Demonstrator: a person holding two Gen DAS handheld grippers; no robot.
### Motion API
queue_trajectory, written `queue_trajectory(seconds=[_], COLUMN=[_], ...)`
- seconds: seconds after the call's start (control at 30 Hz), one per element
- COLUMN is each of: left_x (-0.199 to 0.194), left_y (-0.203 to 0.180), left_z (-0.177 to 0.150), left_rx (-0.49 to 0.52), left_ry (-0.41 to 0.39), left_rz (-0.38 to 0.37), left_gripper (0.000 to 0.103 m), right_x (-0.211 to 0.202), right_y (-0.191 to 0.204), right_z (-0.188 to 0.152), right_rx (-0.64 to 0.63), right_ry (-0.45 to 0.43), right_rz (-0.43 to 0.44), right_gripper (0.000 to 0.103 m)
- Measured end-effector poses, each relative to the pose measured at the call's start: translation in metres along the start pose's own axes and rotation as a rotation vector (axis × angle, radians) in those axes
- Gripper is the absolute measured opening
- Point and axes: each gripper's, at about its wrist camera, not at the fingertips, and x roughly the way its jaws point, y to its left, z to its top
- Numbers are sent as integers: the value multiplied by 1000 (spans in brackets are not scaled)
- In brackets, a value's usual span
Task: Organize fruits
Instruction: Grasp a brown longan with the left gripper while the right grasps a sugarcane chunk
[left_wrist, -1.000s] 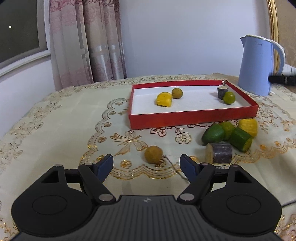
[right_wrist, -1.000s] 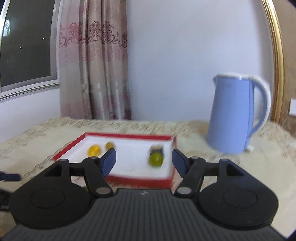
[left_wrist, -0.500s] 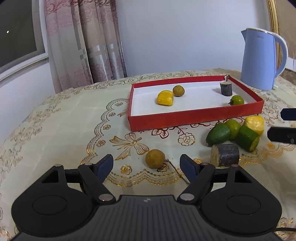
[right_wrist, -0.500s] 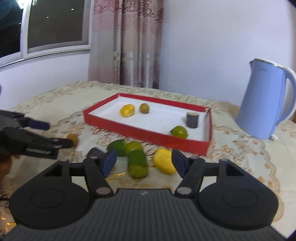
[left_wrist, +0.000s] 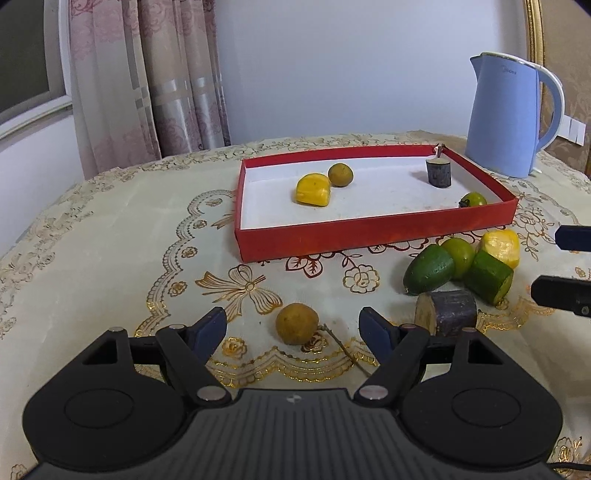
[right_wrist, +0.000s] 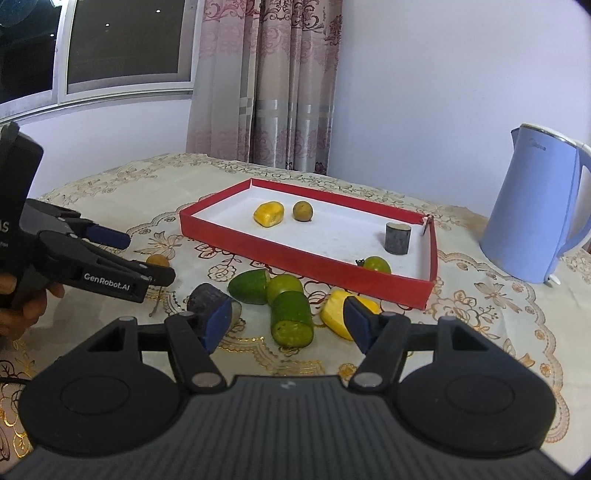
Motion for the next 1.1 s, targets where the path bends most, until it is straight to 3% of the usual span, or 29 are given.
queue_trajectory(seconds=[0.27, 0.63, 0.8, 1.1], left_x=[11, 21, 24, 25], left_y=[6, 3, 1, -7], left_z=[5, 7, 7, 10], left_rx=[-27, -34, -27, -6], left_ry=[29, 59, 62, 56], left_rz=[-13, -18, -16, -10], left_gripper=[73, 51, 49, 36], right_x=[-2, -2, -2, -3], right_y=[2, 4, 5, 6], right_z=[-1, -2, -2, -3], right_rx=[-9, -18, -19, -20], right_ry=[-8, -3, -5, -6], right_rz=[-1, 7, 4, 1], right_gripper=[68, 68, 68, 68])
